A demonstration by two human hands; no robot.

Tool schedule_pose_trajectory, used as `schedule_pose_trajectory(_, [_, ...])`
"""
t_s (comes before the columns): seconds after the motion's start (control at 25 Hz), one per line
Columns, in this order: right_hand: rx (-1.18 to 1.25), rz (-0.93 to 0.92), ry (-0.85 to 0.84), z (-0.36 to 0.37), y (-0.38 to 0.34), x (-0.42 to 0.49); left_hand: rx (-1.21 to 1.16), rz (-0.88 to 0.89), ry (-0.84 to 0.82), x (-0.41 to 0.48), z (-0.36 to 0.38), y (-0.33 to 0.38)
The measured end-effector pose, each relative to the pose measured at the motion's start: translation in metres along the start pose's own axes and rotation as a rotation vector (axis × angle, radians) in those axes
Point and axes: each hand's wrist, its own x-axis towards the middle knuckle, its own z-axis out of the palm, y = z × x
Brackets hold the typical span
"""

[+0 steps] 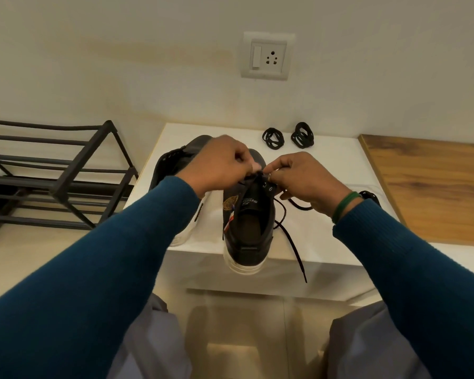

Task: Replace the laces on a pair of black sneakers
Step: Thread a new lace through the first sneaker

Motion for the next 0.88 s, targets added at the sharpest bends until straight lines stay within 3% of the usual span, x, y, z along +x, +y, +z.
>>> schedule_pose_trajectory(0.08, [-0.021,0.002,-0.022,-0.003,0.0,-0.001,-0.36,-0.196,0.276,0.004,-0.018,-0.006])
schedule_pose_trajectory(0.16, [-0.025,-0.001,-0.03,-0.004,0.001,-0.002,-0.36,-0.3,0.458,0.004,-0.03,-0.019])
schedule_pose_trajectory(0.24, [-0.039,-0.022,-0.033,-0.005,0.002,-0.003,-0.134,-0.186,0.391,-0.002,-0.026,-0.017])
schedule_pose_trajectory(0.36, [-0.077,-0.051,-0.035,-0.003,0.001,-0.002,0.139,0.108,0.031,-0.011,-0.006,0.004])
schedule_pose_trajectory(0.44, [-0.074,-0.062,-0.03,-0.002,0.0,0.0,0.376,0.161,-0.11,-0.012,0.009,0.013])
schedule_pose_trajectory(0.68, [-0.055,-0.051,-0.02,0.001,0.001,0.002,0.697,0.253,0.046,-0.011,0.018,0.016])
schedule_pose_trajectory(0.76, [-0.039,-0.037,-0.025,-0.002,0.001,0.002,0.459,0.271,0.12,-0.009,0.011,0.016])
schedule_pose_trajectory(0.88, [-0.06,-0.023,-0.04,-0.006,0.002,0.001,-0.316,-0.012,0.533,-0.003,-0.02,0.009])
